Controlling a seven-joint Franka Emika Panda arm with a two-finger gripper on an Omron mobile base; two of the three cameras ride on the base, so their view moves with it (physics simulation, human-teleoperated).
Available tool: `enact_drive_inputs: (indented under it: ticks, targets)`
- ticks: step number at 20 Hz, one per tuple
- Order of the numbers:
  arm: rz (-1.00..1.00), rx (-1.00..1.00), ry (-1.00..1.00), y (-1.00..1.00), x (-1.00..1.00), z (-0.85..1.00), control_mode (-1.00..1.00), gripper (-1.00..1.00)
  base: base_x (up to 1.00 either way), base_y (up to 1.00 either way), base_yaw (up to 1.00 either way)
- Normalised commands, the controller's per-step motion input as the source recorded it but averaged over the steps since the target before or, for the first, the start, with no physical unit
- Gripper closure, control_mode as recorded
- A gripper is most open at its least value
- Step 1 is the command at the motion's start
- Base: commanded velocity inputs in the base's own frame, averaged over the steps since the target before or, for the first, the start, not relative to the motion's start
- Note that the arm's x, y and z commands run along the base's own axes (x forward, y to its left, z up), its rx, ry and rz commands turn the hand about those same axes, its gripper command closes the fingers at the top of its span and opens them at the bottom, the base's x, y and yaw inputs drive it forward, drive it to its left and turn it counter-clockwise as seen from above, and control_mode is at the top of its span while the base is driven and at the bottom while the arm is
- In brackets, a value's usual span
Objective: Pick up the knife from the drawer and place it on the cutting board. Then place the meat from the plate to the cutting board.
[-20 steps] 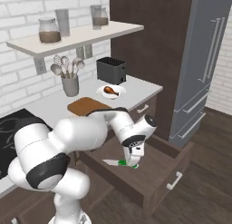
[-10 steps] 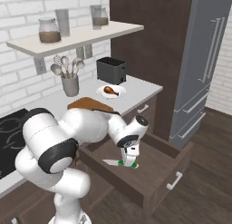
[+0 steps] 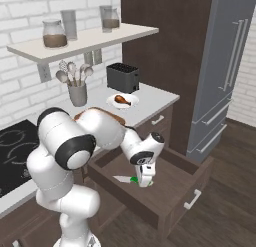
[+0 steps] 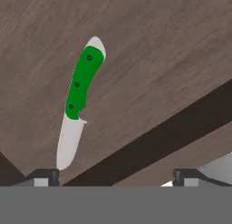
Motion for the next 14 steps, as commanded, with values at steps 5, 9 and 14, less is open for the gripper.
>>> enact_drive_inputs:
  ticks: [5,9,14]
  targets:
    - [0.0,0.0,0.05,-0.01,0.09,-0.33,-1.0,-1.0,0.0,0.0,0.0]
    - [0.0,0.0,0.01,-0.03,0.09,-0.3,-1.0,-1.0,0.0,0.0,0.0]
    - [0.0,0.0,0.0,0.0,0.18,-0.21,-1.0,-1.0,0.0,0.0,0.0]
